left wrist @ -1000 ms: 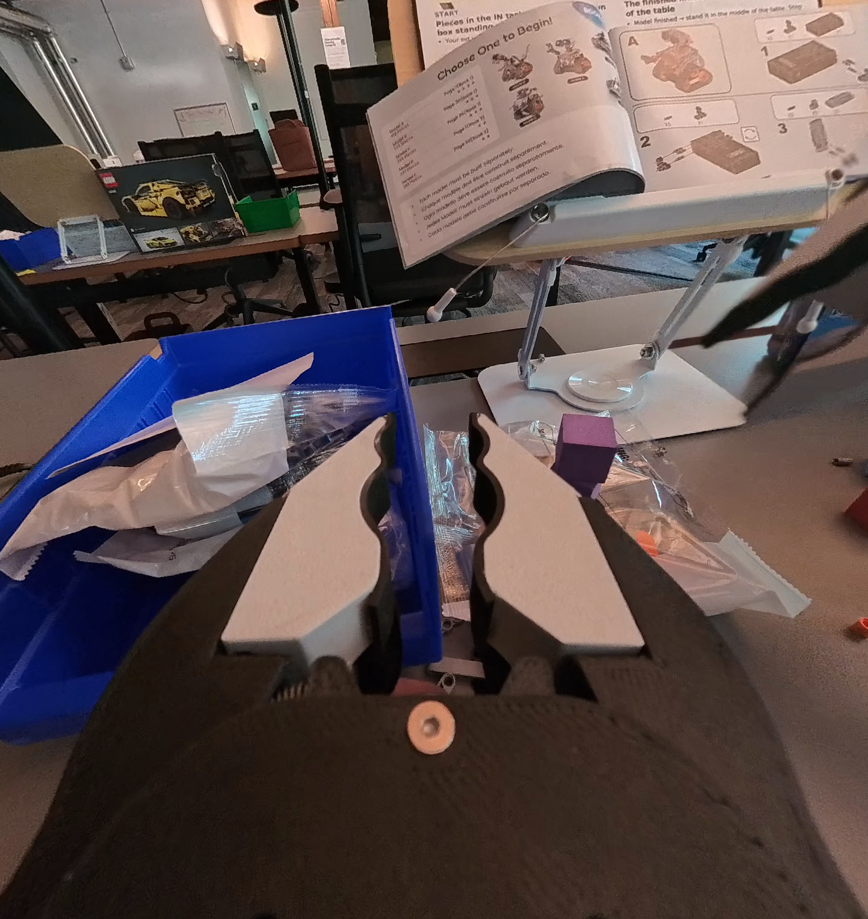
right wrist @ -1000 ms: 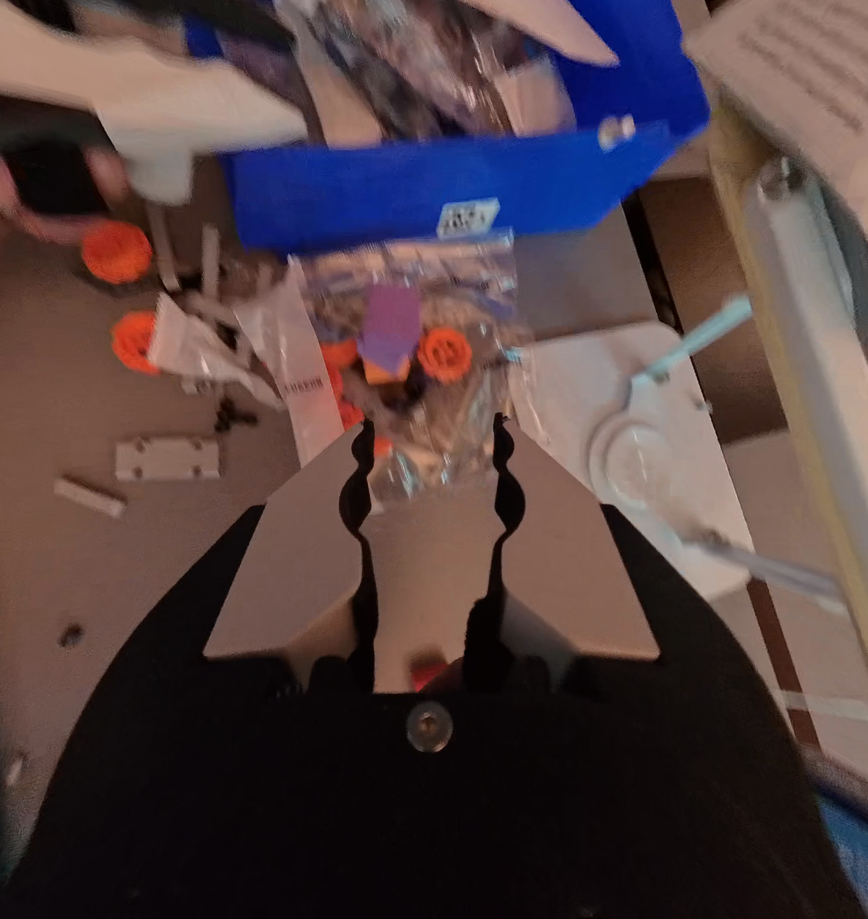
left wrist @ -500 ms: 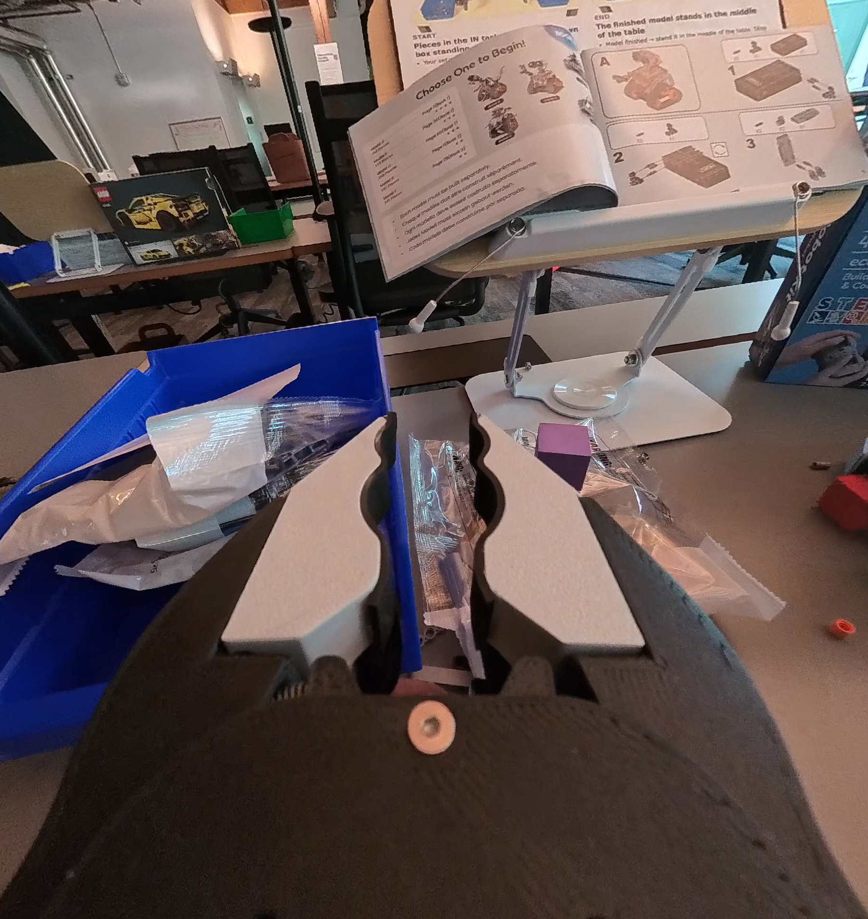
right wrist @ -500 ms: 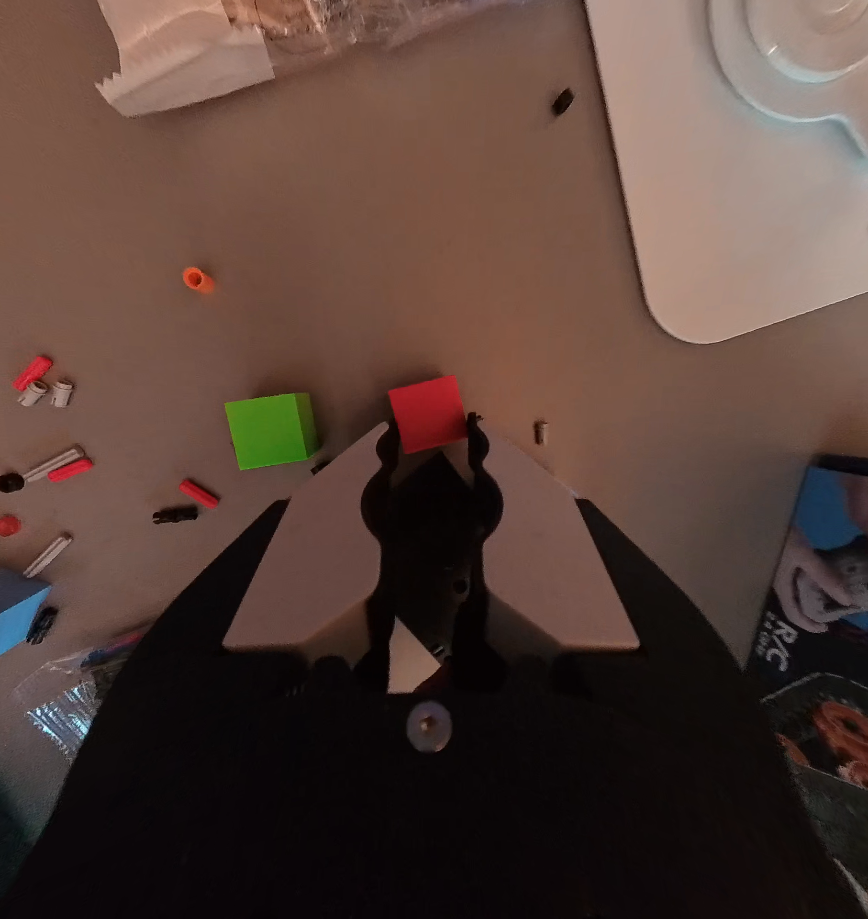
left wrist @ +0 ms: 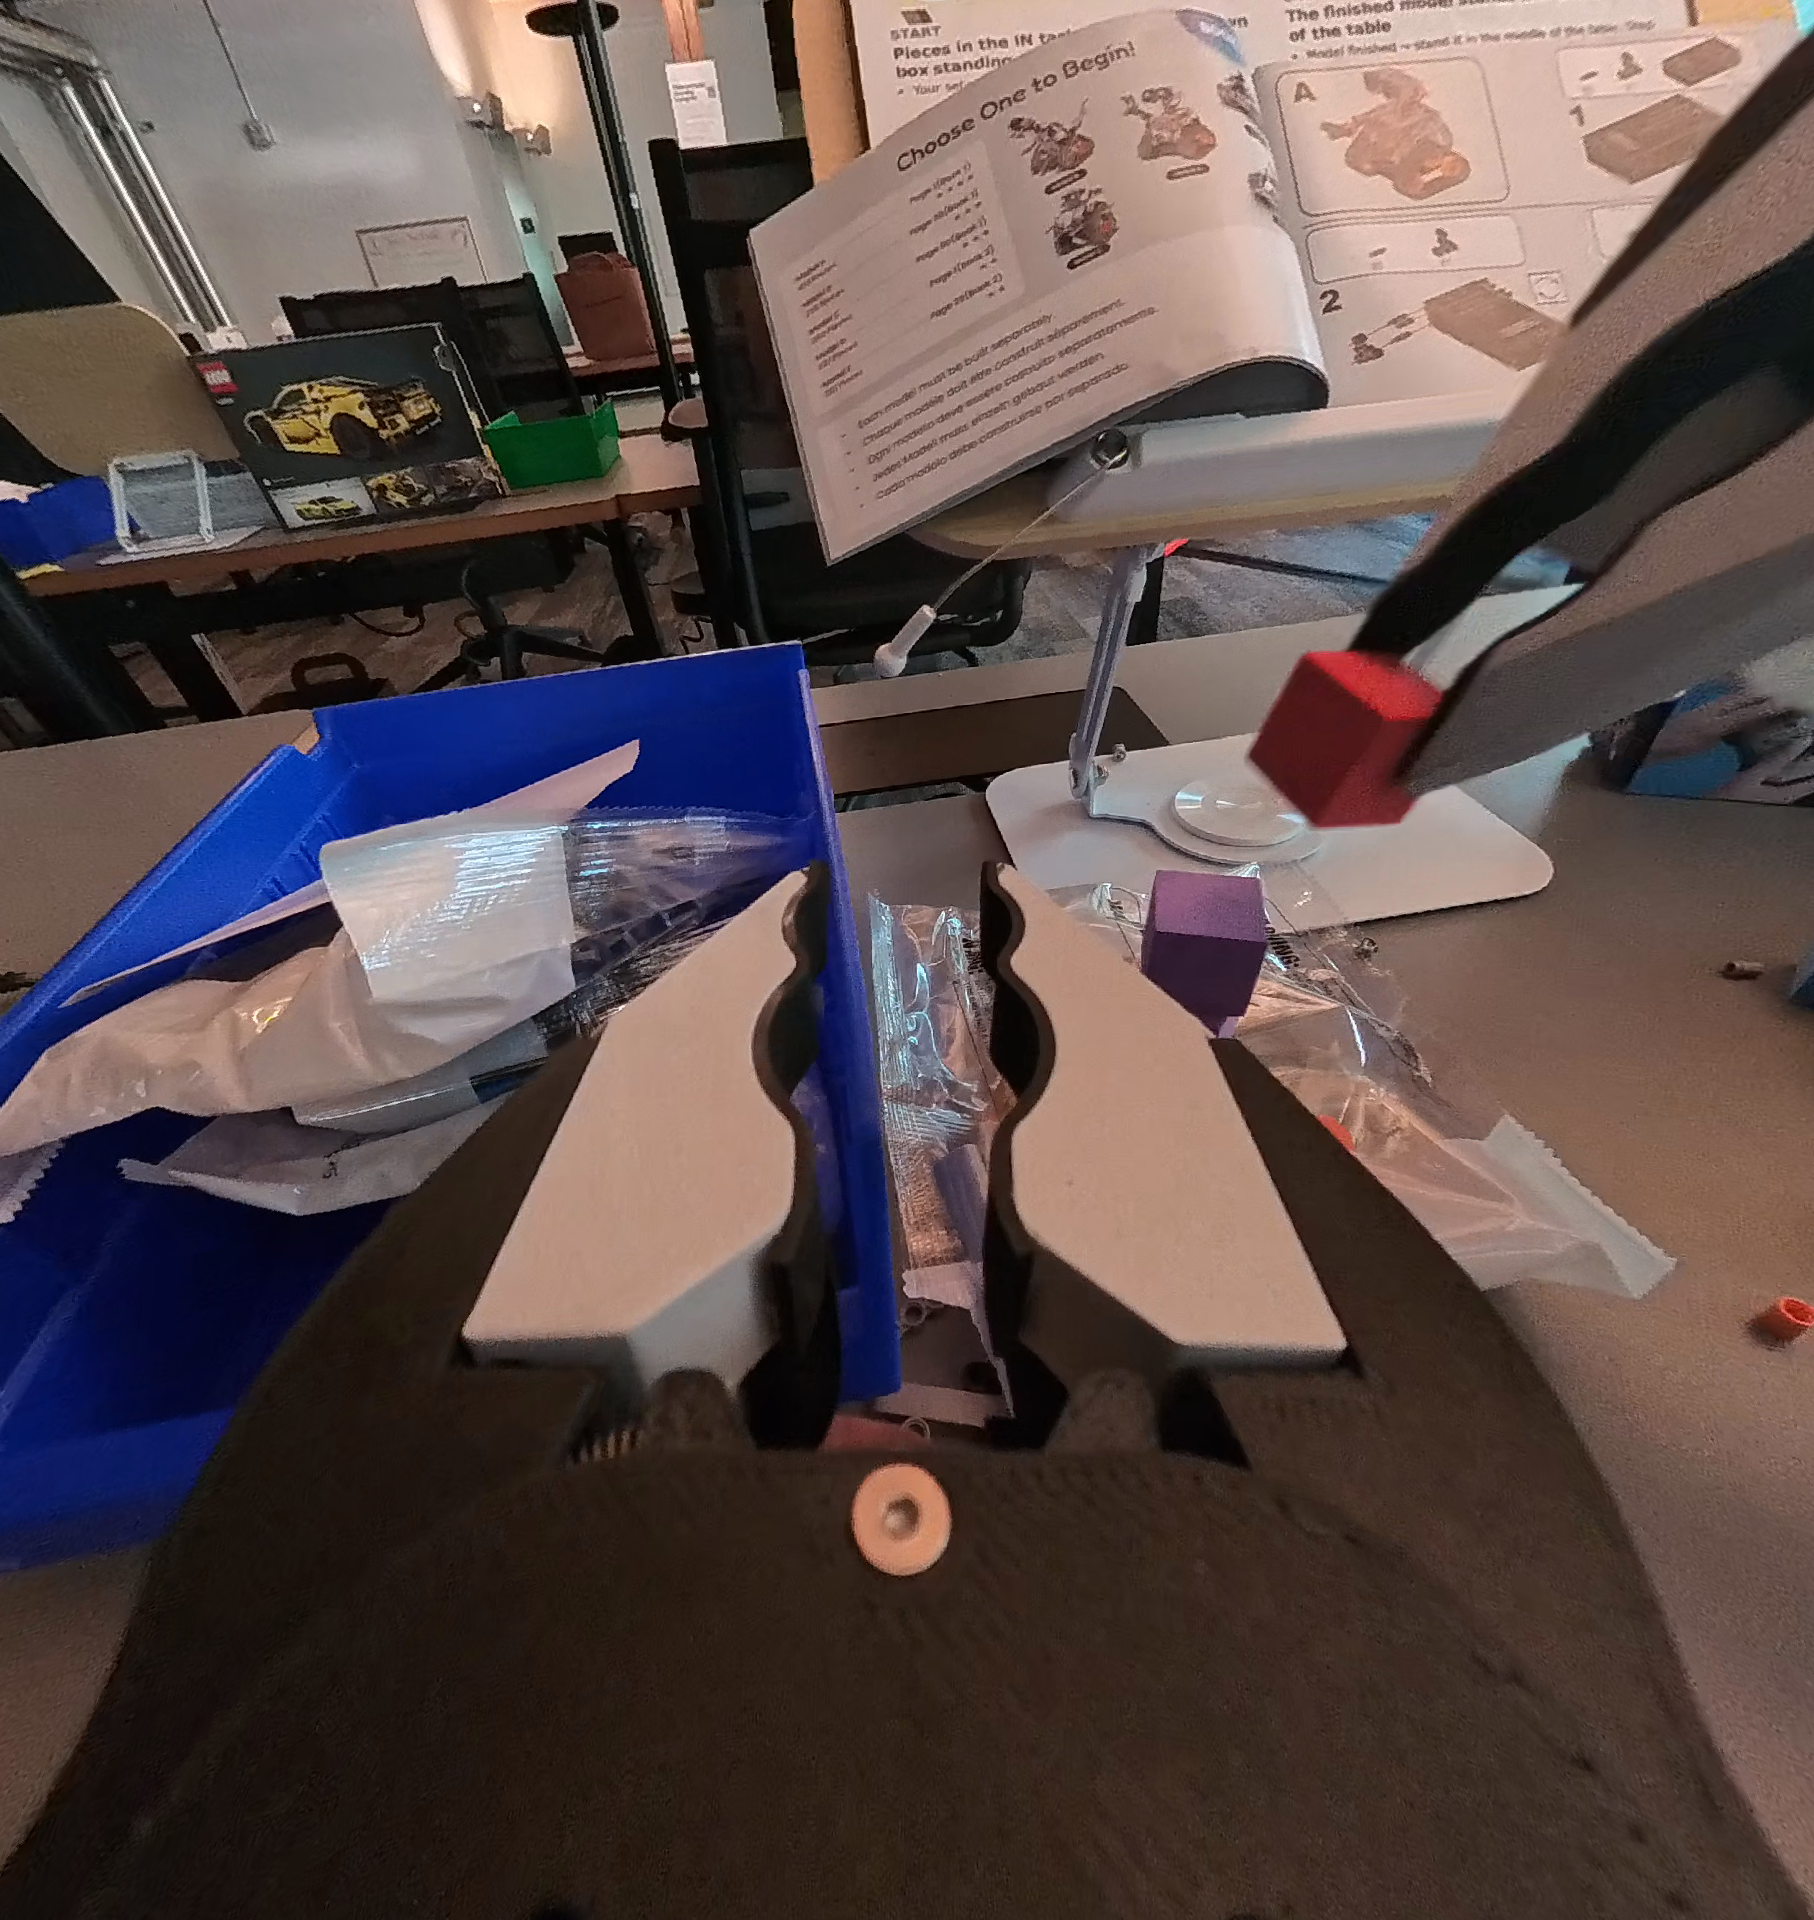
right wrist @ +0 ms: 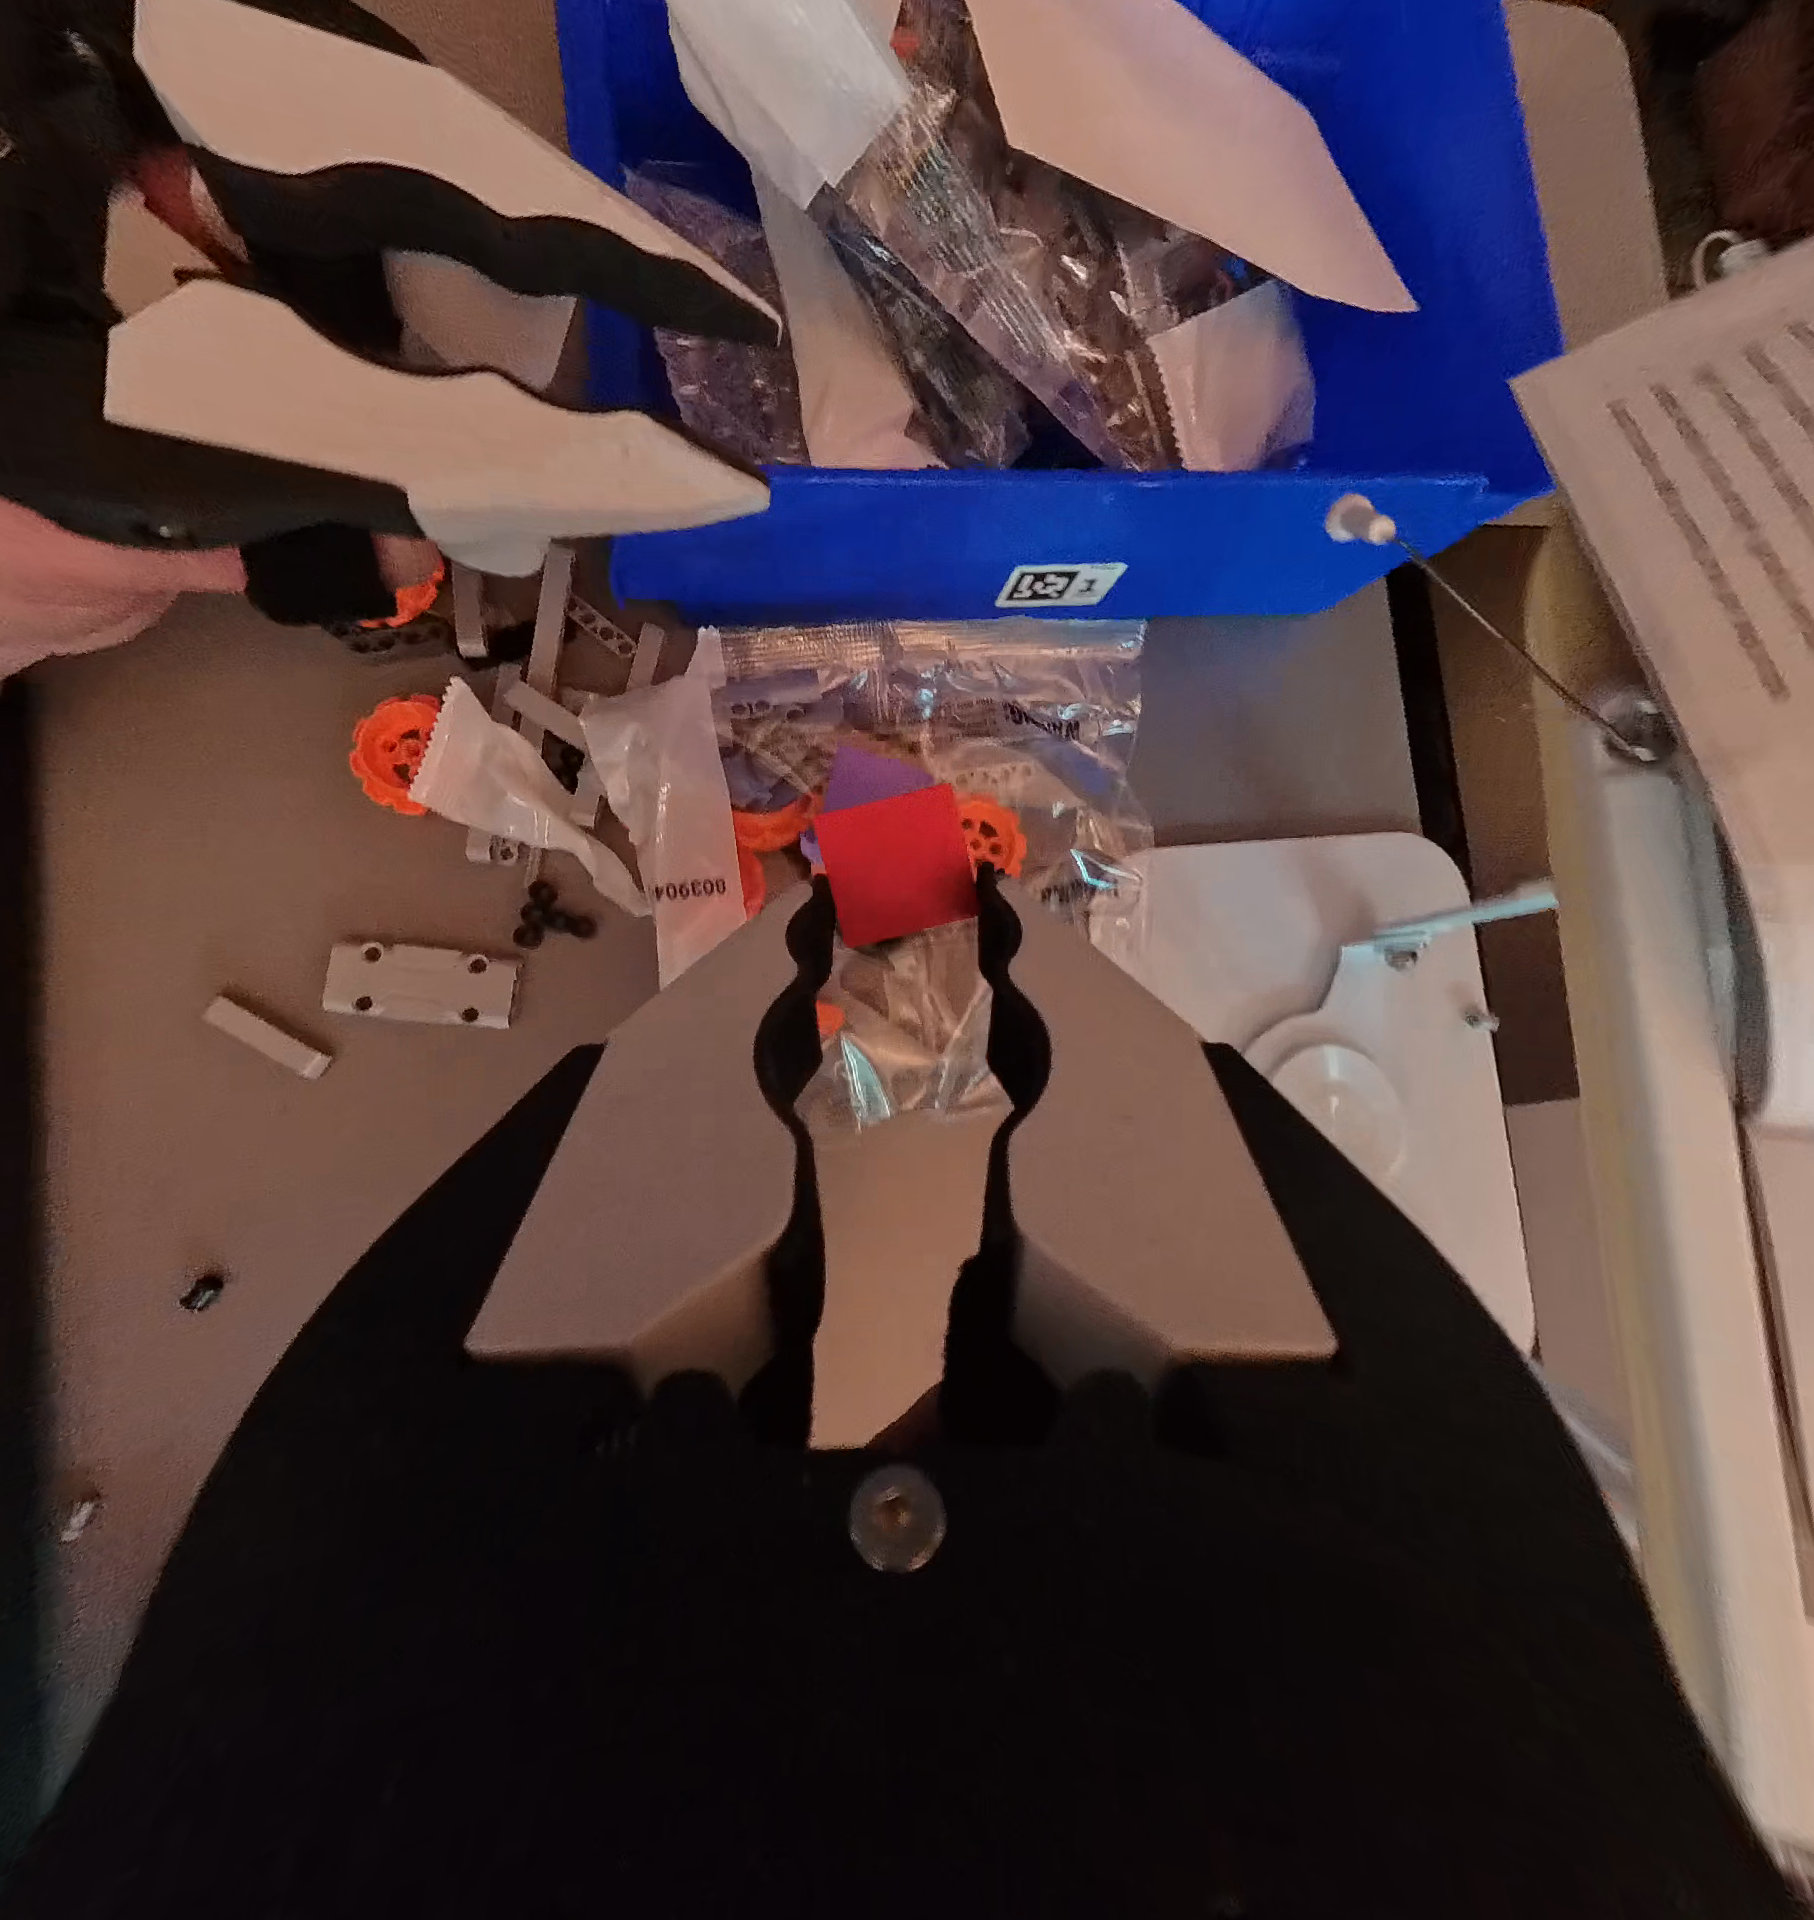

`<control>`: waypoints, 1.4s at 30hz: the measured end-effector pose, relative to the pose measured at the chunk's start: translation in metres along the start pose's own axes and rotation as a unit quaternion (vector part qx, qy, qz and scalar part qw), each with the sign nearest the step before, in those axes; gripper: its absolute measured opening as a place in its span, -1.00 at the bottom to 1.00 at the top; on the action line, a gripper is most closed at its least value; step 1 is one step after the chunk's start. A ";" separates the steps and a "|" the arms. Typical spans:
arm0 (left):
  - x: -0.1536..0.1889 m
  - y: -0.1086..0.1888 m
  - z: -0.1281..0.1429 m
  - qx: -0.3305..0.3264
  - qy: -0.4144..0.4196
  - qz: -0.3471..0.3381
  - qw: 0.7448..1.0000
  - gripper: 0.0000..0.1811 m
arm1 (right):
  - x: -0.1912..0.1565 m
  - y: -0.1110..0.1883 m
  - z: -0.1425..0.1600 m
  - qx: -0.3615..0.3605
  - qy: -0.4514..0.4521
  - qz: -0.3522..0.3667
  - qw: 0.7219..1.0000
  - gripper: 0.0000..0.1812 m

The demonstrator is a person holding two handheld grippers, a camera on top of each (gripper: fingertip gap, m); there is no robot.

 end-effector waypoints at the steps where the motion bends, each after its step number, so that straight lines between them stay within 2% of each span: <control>1: 0.000 0.000 0.000 0.000 0.000 0.001 1.000 -0.70 | -0.001 -0.006 -0.006 -0.006 0.001 -0.007 1.000 -0.71; 7: 0.003 0.000 -0.001 0.000 -0.006 0.007 1.000 -0.70 | -0.005 -0.028 -0.016 -0.036 0.005 -0.029 0.999 -0.71; 22: 0.004 0.000 0.000 -0.001 -0.006 0.007 1.000 -0.69 | -0.001 -0.036 -0.014 -0.061 -0.006 -0.031 0.998 -0.70; 25: 0.004 0.000 0.000 -0.001 -0.006 0.007 1.000 -0.69 | 0.000 -0.035 -0.014 -0.062 -0.005 -0.019 0.998 -0.59; 31: 0.004 0.001 0.000 0.000 -0.007 0.007 1.000 -0.69 | 0.000 -0.015 -0.007 -0.044 -0.004 0.005 0.999 -0.57; 34: 0.003 0.001 -0.001 0.001 -0.005 0.008 1.000 -0.70 | 0.002 0.003 0.008 -0.033 -0.013 0.023 0.999 -0.57; 36: 0.003 0.002 -0.001 0.003 -0.004 0.008 1.000 -0.70 | 0.006 0.013 0.029 -0.039 -0.027 0.042 0.998 -0.57; 42: 0.005 0.003 -0.003 0.005 -0.005 0.010 1.000 -0.69 | 0.026 0.013 0.133 -0.104 -0.124 0.079 0.984 -0.54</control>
Point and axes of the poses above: each gripper's, where its closed fingertips meet, y back along the fingers, z out of its underside, x = y × z across the jaws, the point moved 6 cm from there along y, back along the fingers, and after that the axes turned 12 degrees about -x, right-handed, at the moved point
